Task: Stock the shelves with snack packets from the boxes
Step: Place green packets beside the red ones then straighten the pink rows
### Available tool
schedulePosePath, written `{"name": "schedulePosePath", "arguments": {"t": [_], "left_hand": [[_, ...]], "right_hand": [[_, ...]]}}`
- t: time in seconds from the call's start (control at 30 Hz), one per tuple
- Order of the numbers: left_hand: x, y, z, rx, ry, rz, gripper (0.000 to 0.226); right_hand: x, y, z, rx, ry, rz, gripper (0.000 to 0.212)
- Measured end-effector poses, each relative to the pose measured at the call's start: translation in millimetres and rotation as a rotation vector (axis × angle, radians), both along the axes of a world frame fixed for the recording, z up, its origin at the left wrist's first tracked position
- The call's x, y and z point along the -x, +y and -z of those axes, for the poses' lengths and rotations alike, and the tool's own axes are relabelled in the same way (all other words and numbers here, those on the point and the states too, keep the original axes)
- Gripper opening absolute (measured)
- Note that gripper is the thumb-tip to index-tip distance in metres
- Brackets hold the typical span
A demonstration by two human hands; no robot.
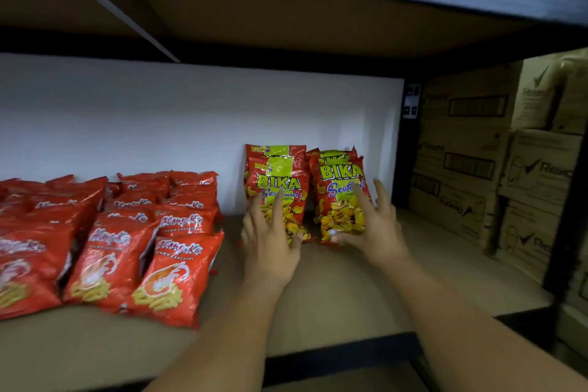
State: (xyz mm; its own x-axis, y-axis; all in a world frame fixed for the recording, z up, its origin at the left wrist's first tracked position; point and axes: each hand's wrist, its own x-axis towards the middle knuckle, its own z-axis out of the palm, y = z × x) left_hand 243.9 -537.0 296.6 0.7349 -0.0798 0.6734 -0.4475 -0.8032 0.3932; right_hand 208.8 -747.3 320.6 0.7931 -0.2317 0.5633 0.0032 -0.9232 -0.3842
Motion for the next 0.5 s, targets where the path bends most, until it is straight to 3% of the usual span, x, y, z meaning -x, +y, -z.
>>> {"name": "schedulePosePath", "arguments": {"t": [0.13, 0.27, 0.5], "left_hand": [[59.6, 22.3, 4.0, 0.014, 0.139, 0.159, 0.073], [126.2, 47.4, 12.2, 0.158, 0.228, 0.252, 0.059], [244.6, 95.6, 65.0, 0.231, 0.174, 0.322, 0.031]], "right_hand": [[61.4, 29.9, 9.1, -0.065, 0.074, -0.009, 0.099], [129.8, 64.5, 11.7, -0.131, 0.071, -0.021, 0.085], [239.9, 125.2, 34.9, -0.132, 0.082, -0.081, 0.061]]}}
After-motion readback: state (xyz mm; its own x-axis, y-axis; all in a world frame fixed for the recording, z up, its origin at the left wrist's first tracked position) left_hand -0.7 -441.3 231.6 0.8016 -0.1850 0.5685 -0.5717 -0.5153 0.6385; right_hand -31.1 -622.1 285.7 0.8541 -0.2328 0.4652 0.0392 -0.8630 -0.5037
